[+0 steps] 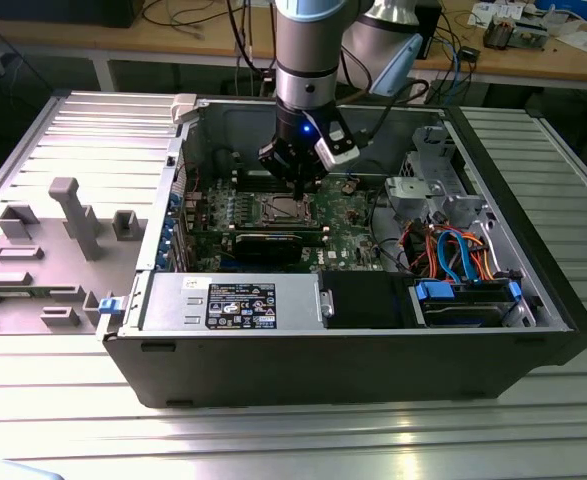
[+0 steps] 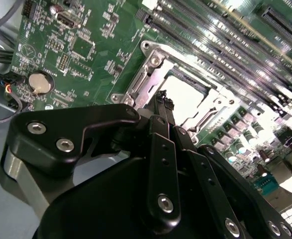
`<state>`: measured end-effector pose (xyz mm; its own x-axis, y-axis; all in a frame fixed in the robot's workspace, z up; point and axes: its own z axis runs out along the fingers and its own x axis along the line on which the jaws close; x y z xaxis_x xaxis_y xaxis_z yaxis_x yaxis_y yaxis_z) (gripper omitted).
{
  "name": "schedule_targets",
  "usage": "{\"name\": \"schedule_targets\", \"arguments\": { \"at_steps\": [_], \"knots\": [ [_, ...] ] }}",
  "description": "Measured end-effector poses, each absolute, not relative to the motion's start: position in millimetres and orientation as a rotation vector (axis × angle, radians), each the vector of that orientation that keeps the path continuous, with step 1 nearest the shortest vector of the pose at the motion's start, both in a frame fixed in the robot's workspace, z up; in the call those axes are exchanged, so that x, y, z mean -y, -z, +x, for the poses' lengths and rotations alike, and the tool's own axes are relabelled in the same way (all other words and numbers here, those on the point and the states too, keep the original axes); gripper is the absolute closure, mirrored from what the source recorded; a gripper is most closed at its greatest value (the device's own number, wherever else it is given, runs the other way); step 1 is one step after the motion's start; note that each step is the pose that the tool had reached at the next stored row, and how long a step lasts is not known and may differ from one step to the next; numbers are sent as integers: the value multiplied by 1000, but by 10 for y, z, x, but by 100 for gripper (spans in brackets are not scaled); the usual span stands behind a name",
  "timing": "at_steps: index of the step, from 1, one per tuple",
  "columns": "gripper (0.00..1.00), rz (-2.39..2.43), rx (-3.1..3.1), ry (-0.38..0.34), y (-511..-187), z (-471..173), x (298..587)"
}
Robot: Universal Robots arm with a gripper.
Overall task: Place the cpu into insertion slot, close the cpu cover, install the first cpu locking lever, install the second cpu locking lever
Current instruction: 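Install the second cpu locking lever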
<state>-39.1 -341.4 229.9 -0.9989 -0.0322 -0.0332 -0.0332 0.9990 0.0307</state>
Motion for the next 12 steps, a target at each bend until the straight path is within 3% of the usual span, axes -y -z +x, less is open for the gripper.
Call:
{"name": "schedule_targets", "arguments": {
  "at_steps": [12],
  "knots": [
    [89,-51,-3108,-49,-2407,-393,3480]
  ]
}}
